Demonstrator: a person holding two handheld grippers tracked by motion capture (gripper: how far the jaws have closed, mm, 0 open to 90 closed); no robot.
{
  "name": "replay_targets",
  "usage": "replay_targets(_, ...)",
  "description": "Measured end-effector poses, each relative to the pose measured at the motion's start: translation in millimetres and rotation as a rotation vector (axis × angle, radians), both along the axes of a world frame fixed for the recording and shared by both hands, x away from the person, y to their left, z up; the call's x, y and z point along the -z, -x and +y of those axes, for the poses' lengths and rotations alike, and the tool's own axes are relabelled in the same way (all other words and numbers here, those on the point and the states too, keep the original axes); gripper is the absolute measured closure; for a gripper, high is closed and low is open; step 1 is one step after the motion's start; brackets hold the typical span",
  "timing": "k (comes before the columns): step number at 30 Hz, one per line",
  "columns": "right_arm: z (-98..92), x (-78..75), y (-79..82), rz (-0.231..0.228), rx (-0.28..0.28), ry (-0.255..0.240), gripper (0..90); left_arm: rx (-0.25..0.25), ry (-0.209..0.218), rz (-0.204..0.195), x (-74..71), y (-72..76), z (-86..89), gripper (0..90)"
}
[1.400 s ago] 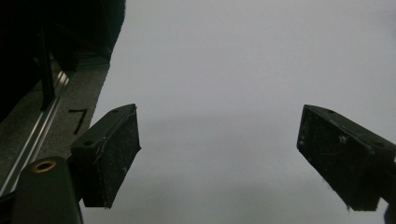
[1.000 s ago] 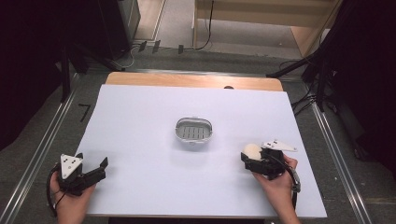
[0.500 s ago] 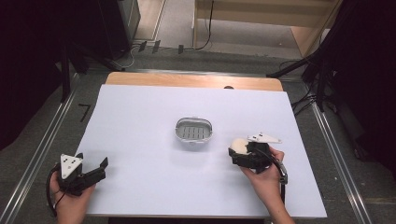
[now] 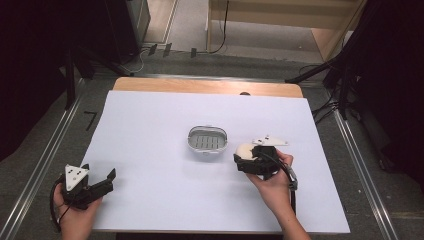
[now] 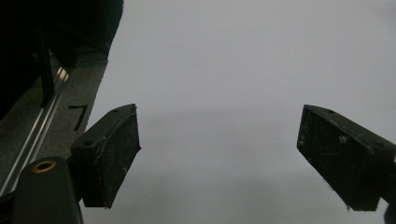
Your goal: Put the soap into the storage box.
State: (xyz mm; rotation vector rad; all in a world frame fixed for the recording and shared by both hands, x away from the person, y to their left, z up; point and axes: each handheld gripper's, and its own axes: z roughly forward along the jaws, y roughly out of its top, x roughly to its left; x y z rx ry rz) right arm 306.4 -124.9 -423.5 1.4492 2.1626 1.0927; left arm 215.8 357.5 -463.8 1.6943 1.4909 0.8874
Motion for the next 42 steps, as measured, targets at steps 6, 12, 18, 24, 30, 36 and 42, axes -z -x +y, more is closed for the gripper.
replay_targets(6, 10.6, -7.9, -5.8, -0.008, -0.017, -0.001, 24.5, 0.000, -0.002, 0.002, 0.2, -0.4, -0.7, 14.0)
replay_targets(12, 18.9, -12.4, -8.7, -0.010, -0.029, -0.002, 24.5, 0.003, -0.003, 0.004, 0.1, -0.2, -0.6, 14.0)
replay_targets(18, 27.4, -14.3, -12.7, -0.002, -0.040, 0.000, 24.5, 0.007, -0.004, 0.004, 0.1, -0.4, -0.4, 14.0)
replay_targets(24, 39.4, -19.0, -18.1, -0.002, -0.052, -0.004, 24.5, 0.008, -0.004, 0.006, 0.1, -0.5, -0.5, 14.0)
replay_targets(30, 48.2, -19.2, -23.0, 0.002, -0.063, -0.006, 24.5, 0.010, -0.004, 0.005, 0.1, -0.4, -0.5, 14.0)
replay_targets(36, 58.4, -17.5, -29.3, 0.012, -0.065, -0.014, 24.5, 0.011, -0.003, 0.005, 0.2, -0.5, -0.5, 14.0)
replay_targets(42, 67.6, -16.5, -36.5, 0.021, -0.065, -0.015, 24.5, 0.014, -0.003, 0.006, 0.1, -0.5, -0.4, 14.0)
